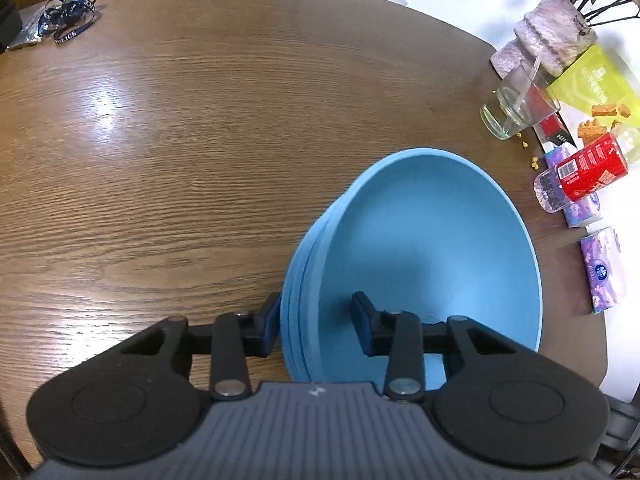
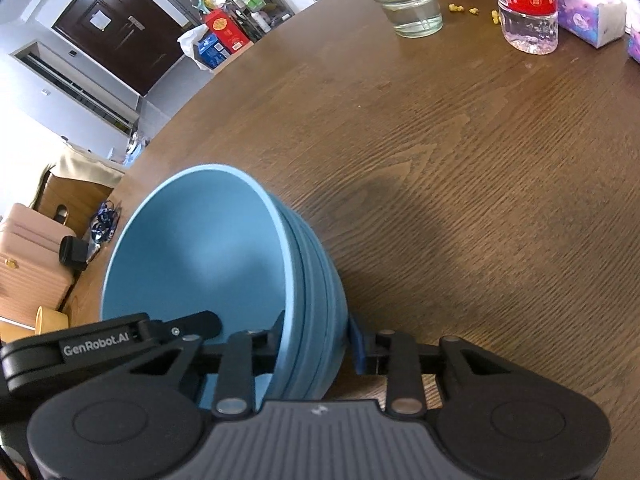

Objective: Organize plates and bowls
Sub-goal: 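Lift the bowl stack with both tools and carry it toward the cream plate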

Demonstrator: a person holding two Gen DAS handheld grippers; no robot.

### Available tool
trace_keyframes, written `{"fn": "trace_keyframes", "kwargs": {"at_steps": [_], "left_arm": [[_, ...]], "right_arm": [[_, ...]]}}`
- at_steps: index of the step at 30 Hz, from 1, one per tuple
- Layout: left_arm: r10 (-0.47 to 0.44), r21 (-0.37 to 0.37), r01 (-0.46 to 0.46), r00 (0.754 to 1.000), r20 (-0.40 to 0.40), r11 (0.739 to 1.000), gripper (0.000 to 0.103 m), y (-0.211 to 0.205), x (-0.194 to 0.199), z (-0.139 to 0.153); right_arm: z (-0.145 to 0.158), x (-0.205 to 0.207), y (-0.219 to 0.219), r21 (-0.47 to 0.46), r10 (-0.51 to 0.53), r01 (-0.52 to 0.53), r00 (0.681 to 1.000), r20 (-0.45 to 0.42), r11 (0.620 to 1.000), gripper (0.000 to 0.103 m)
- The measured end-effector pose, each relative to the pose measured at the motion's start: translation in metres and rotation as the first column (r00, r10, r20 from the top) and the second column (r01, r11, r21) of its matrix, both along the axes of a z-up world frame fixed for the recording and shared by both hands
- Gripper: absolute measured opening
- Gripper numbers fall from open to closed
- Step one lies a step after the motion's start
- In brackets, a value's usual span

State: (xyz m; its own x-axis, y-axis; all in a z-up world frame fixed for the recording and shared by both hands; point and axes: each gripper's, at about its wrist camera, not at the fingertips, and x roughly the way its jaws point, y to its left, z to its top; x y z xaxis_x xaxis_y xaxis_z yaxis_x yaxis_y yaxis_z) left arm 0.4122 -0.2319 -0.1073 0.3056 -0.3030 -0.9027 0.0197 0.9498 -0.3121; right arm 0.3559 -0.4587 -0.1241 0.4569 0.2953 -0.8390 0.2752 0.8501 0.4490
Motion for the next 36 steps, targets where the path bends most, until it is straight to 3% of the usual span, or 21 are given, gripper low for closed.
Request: {"fn": "trace_keyframes", "kwargs": {"at_steps": [21, 36], "left_arm": [[0.068, -0.013, -0.068, 0.997, 0.038, 0.998, 0.038, 0.018, -0.031, 0.014], [0.222, -0.025, -0.221, 0.972, 0.072, 0.975, 0.038, 0.057, -0.065, 0.026]], "right_arm": [[0.021, -0.008, 0.009, -0.035, 0.089, -0.088, 0.995, 0.037, 0.996, 0.028], [0.037, -0.008, 0.046, -0.065, 0.245, -0.240, 0.967, 0.070, 0.969, 0.028]]}}
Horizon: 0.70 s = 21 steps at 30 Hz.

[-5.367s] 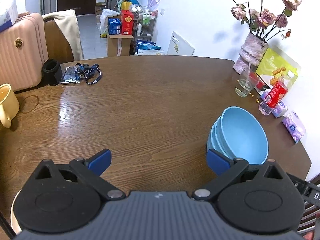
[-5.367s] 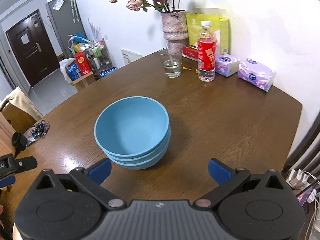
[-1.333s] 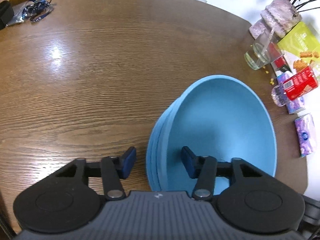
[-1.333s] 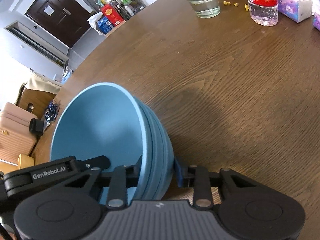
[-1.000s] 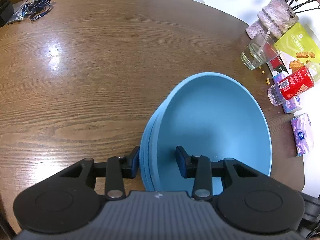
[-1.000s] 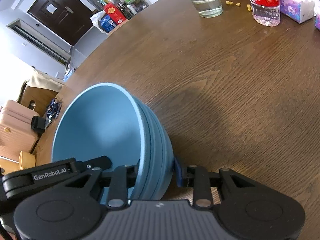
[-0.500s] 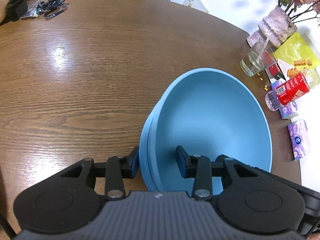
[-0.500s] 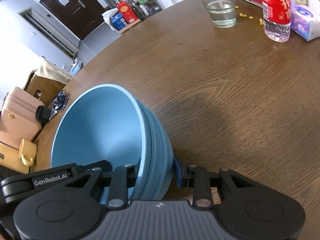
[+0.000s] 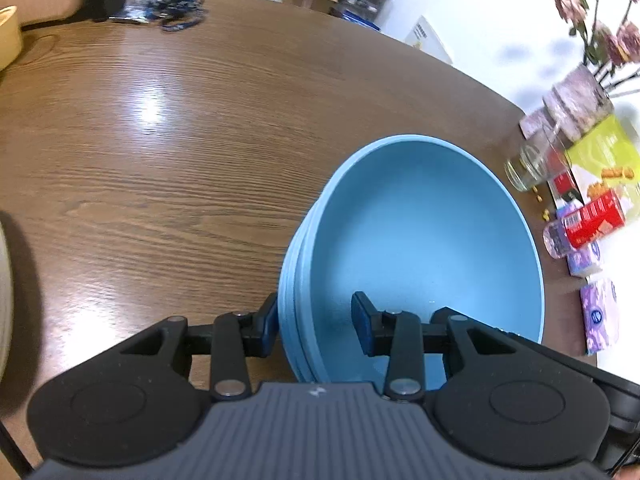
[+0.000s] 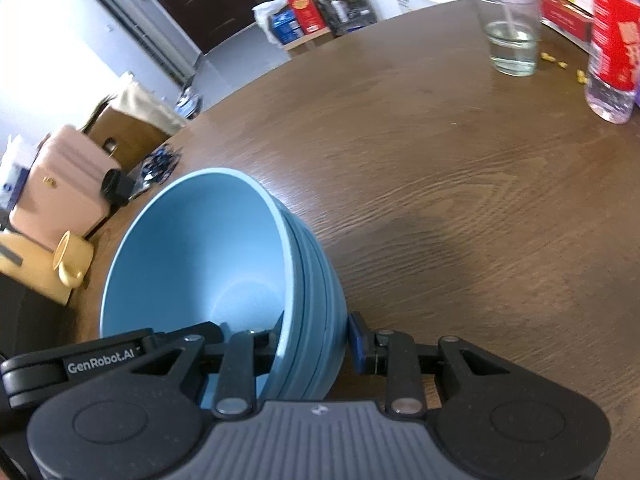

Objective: Organize plates and bowls
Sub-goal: 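Lift the bowl stack with both tools and carry it toward the cream plate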

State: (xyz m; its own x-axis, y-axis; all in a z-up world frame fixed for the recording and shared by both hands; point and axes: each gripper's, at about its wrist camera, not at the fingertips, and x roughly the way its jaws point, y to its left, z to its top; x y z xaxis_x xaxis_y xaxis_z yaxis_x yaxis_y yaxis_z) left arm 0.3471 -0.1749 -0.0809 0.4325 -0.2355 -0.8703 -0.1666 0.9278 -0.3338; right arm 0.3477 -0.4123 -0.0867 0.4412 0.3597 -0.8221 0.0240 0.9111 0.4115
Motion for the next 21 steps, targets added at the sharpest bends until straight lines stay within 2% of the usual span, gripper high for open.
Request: {"fn": "trace_keyframes", "kwargs": {"at_steps": [10, 21], "left_arm": [[0.128, 0.004, -0.128, 0.992, 0.007, 0.992, 0.038, 0.040, -0.026, 0.006], [0.271, 0.011, -0.271, 0.962, 0.009, 0.962, 0.038, 0.088, -0.056, 0.012]], "right_arm": [[0.007, 0.001, 0.041, -0.001, 0.128, -0.128, 0.992, 0.013, 0.992, 0.028], [0.012, -0.001, 0.095, 0.004, 0.272, -0.273, 0.962, 0.016, 0.962, 0.028]]}}
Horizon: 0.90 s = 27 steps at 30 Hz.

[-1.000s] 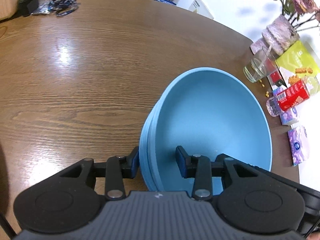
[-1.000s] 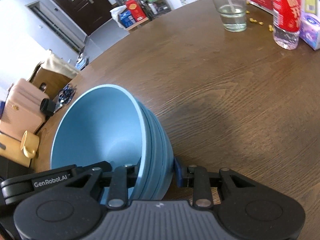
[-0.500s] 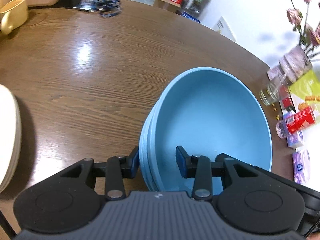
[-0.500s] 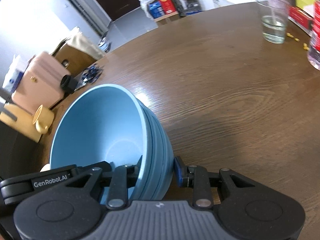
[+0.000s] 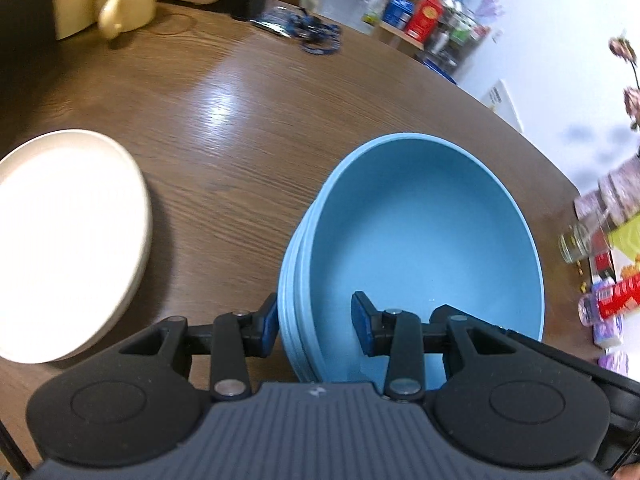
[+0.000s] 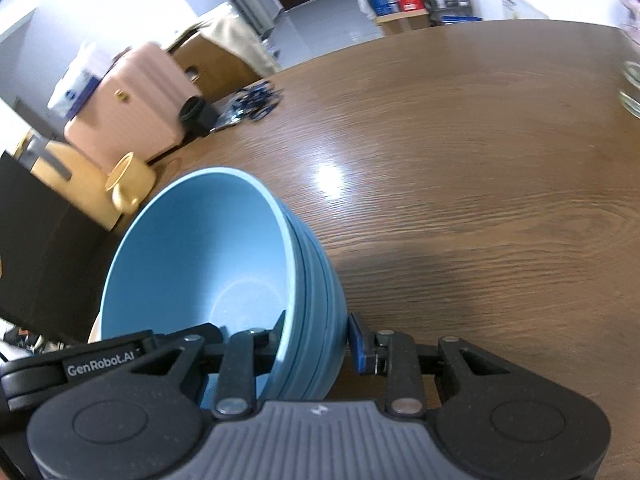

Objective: Organize plates and bowls
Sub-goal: 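Lift the bowl stack with both tools and carry it toward the cream plate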

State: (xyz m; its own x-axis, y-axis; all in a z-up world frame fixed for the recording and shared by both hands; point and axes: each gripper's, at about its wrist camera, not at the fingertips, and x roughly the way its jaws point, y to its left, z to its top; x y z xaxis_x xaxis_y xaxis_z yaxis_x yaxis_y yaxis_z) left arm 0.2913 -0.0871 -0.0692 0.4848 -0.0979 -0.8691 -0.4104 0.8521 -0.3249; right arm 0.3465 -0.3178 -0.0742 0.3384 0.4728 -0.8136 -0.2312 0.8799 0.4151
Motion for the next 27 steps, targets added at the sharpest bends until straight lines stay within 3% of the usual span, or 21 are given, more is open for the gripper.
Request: {"fn": "trace_keyframes", "kwargs": {"at_steps": [16, 27], "left_arm": [[0.174, 0.007, -0.174, 0.985, 0.006, 0.985, 0.038, 0.071, -0.042, 0.010], [0.233, 0.009, -0.233, 0.973, 0.009, 0.972, 0.038, 0.125, -0.063, 0.015]], "right_arm": [[0.010, -0.006, 0.084, 0.007, 0.186, -0.186, 0.982, 0.009, 0.982, 0.028], [0.018, -0.020, 0.142, 0.013, 0.247, -0.248, 0.969, 0.012, 0.969, 0.028]]}}
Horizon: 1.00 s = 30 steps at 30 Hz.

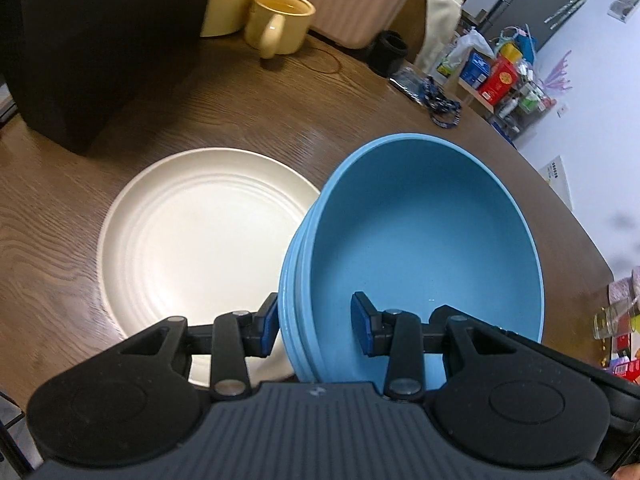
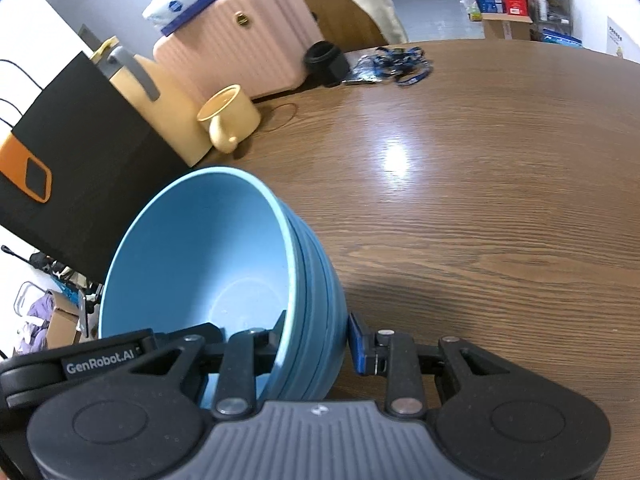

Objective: Organize plates and bowls
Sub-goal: 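Lift the bowl stack with both tools and carry it toward the cream plate, then lower the bowl stack onto the cream plate with both tools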

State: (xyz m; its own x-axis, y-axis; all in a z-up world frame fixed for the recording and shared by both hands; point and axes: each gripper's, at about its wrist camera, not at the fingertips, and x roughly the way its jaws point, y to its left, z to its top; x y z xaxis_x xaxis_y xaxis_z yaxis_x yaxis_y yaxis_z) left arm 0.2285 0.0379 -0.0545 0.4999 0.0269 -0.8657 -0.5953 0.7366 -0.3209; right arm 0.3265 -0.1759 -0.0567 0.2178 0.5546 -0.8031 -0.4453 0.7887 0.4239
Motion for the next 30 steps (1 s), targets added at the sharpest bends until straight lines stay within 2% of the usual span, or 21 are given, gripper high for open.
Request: {"fn": "trace_keyframes", "kwargs": {"at_steps": [16, 30], "left_arm": [[0.012, -0.014, -0.012, 0.999, -0.040, 1.000, 0.038, 0.073, -0.010, -0.010], [-0.007, -0.026, 0.005, 0.997, -0.080, 1.000, 0.038, 0.101, -0.015, -0.020]], "right_arm": [[-0.012, -0.013, 0.075, -0.017, 0.015, -0.016, 0.999, -0.038, 1.000, 0.028], [-0.022, -0.019, 0.106, -0.041, 0.001, -0.004, 0.997, -0.076, 0.999, 0.028]]}}
